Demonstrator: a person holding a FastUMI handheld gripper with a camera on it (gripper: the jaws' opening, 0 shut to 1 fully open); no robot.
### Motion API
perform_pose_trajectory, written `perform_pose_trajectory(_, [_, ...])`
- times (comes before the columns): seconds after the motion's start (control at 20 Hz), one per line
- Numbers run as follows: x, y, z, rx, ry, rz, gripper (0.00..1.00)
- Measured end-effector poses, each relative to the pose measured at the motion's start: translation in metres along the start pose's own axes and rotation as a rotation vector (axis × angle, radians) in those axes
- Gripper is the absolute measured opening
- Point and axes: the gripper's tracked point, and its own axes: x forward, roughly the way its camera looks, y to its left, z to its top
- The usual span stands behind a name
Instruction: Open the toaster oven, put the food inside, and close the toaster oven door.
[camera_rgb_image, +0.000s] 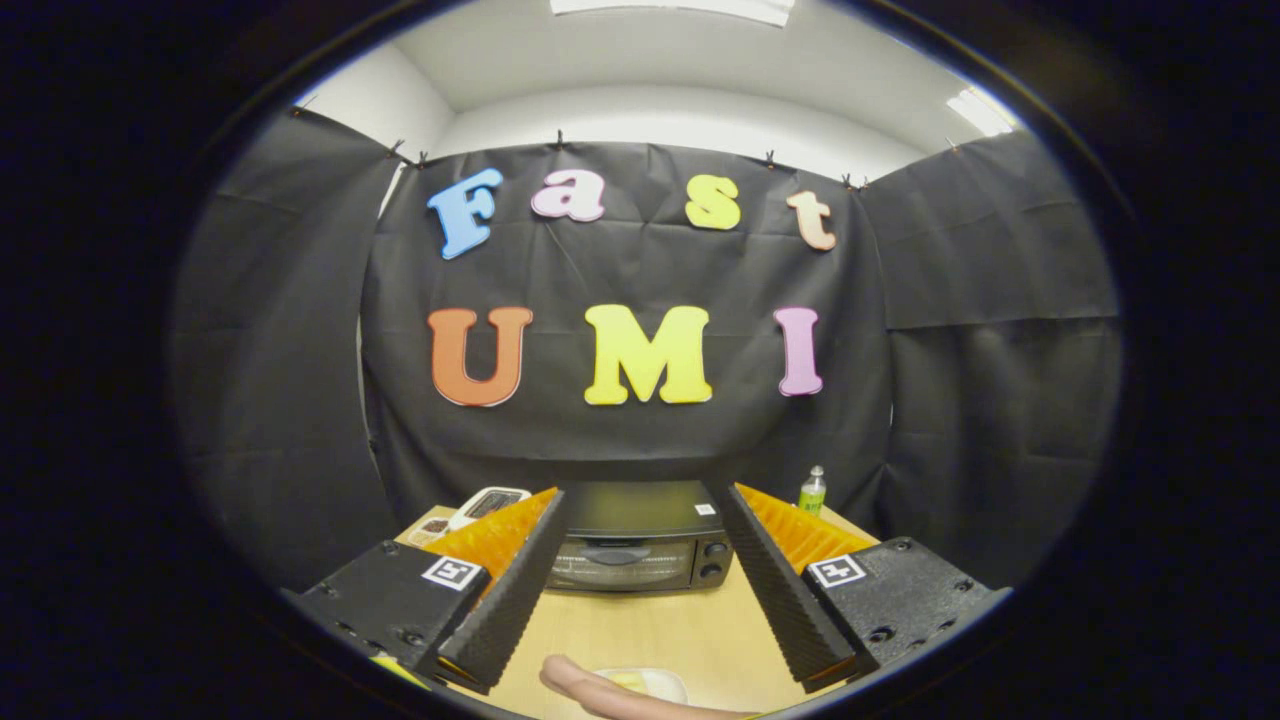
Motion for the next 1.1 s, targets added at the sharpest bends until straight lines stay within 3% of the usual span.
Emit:
perform_pose_trajectory(0.5, [0.128,0.025,-0.092,0.046,0.200,0.005,1.00])
perform_pose_trajectory(0.6, [0.151,0.019,-0.111,0.022,0.234,-0.033,1.00])
perform_pose_trajectory(1.1, [0.235,0.032,-0.180,-0.013,0.371,0.033,1.00])
